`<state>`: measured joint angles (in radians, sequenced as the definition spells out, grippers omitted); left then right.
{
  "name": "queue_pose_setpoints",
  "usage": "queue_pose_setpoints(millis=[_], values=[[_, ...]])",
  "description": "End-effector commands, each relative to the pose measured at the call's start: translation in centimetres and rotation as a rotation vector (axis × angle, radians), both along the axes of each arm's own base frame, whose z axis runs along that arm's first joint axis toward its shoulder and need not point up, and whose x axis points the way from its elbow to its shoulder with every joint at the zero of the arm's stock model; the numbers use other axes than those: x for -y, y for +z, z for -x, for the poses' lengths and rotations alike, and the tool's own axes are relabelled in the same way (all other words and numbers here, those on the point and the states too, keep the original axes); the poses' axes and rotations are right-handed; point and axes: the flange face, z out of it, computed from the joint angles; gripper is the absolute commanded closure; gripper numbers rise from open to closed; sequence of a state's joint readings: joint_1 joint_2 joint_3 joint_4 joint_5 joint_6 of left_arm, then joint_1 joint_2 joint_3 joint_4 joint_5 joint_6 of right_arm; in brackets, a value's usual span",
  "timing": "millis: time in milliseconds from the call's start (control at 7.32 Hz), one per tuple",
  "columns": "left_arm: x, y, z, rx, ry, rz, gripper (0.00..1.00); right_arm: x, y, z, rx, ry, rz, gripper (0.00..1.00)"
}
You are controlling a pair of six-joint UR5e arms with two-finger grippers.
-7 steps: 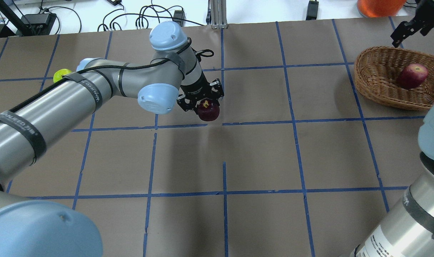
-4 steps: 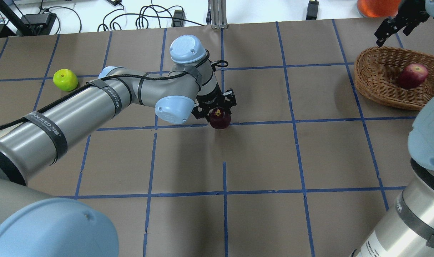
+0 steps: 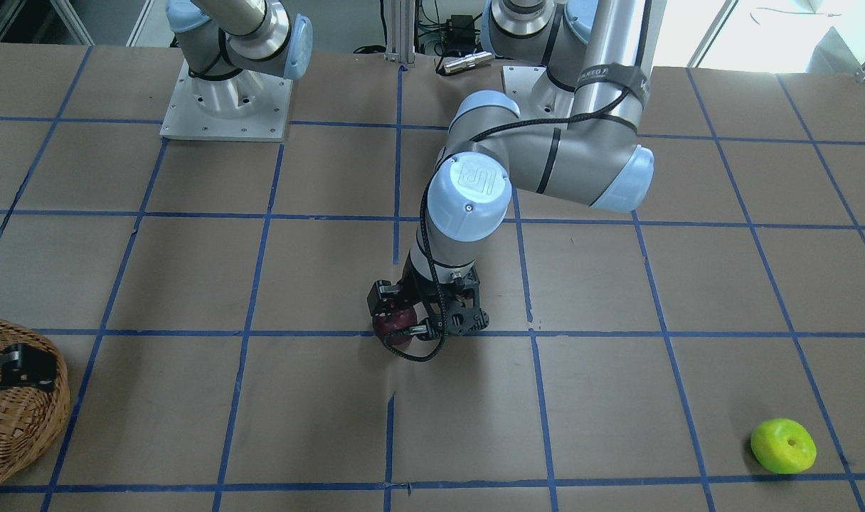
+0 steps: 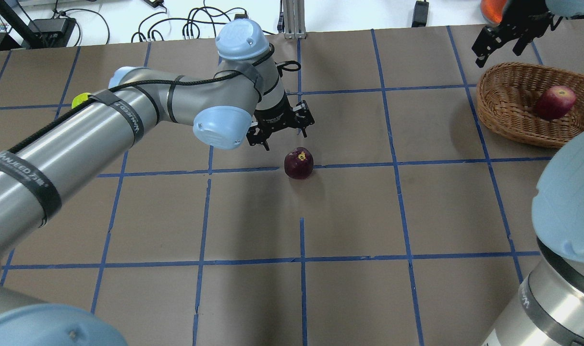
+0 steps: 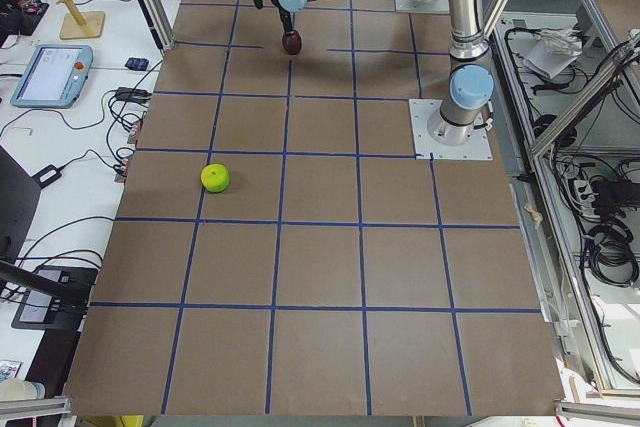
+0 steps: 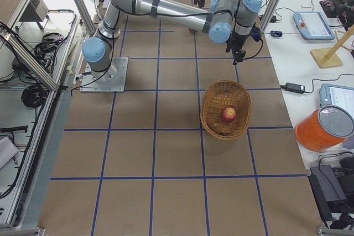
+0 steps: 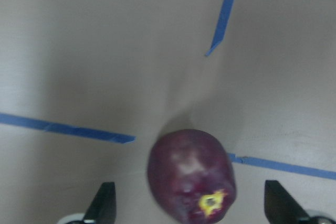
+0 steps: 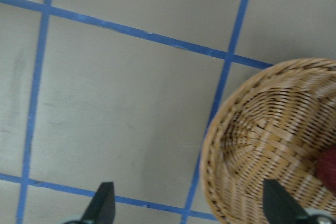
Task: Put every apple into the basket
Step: 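Grasp the dark apple with the right gripper while the left gripper reaches the green apple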
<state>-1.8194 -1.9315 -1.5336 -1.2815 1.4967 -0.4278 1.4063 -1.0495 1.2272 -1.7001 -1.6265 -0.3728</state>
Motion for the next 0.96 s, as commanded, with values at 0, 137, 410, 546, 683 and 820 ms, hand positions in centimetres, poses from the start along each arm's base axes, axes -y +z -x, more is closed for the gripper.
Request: queue_pose_setpoints(millis=[0, 137, 410, 546, 683, 820], values=[[-1.1, 6.6, -7.7, 0.055, -0.122, -0.019, 0.00, -3.8, -1.9, -15.3, 0.036, -0.145, 0.040, 0.00], [-0.6, 8.2, -13.2, 0.069, -0.161, -0.012, 0.00, -6.5, -4.0, -23.0, 0.034, -0.183, 0.068, 0.00], [1.3, 8.9, -23.3, 0.066, -0.153, 0.014, 0.00, -12.2, -7.7, -32.5, 0.038, -0.306, 0.093, 0.00], [3.8, 8.0, -31.7, 0.085, -0.156, 0.109, 0.00, -15.1, -10.1, -35.1, 0.014, -0.296, 0.062, 0.00], [5.9, 5.6, -37.9, 0.108, -0.178, 0.162, 0.00, -16.5, -12.0, -35.8, 0.012, -0.334, 0.042, 0.00], [7.2, 3.3, -40.2, 0.107, -0.215, 0.140, 0.00, -17.4, -13.1, -35.6, 0.000, -0.339, 0.021, 0.00]])
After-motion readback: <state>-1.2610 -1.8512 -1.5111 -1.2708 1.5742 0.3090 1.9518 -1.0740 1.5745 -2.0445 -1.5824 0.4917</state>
